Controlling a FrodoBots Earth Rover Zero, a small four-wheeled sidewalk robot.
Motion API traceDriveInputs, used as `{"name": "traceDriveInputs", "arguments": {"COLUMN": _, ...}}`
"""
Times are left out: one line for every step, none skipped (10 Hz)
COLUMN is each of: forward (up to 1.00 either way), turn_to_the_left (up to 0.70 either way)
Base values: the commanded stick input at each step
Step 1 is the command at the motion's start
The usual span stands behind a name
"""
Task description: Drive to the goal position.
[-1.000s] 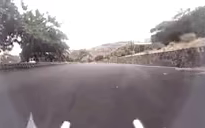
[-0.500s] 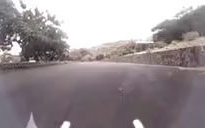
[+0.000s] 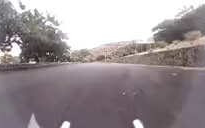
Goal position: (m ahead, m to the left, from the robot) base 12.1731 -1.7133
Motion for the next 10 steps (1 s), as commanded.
{"name": "traceDriveInputs", "arguments": {"forward": 0.50, "turn_to_the_left": -0.50}}
{"name": "traceDriveInputs", "arguments": {"forward": 0.50, "turn_to_the_left": -0.50}}
{"name": "traceDriveInputs", "arguments": {"forward": 0.50, "turn_to_the_left": -0.06}}
{"name": "traceDriveInputs", "arguments": {"forward": 0.50, "turn_to_the_left": 0.00}}
{"name": "traceDriveInputs", "arguments": {"forward": 0.50, "turn_to_the_left": 0.00}}
{"name": "traceDriveInputs", "arguments": {"forward": 0.50, "turn_to_the_left": 0.00}}
{"name": "traceDriveInputs", "arguments": {"forward": 0.50, "turn_to_the_left": 0.00}}
{"name": "traceDriveInputs", "arguments": {"forward": 0.50, "turn_to_the_left": 0.00}}
{"name": "traceDriveInputs", "arguments": {"forward": 0.50, "turn_to_the_left": 0.00}}
{"name": "traceDriveInputs", "arguments": {"forward": 0.50, "turn_to_the_left": 0.00}}
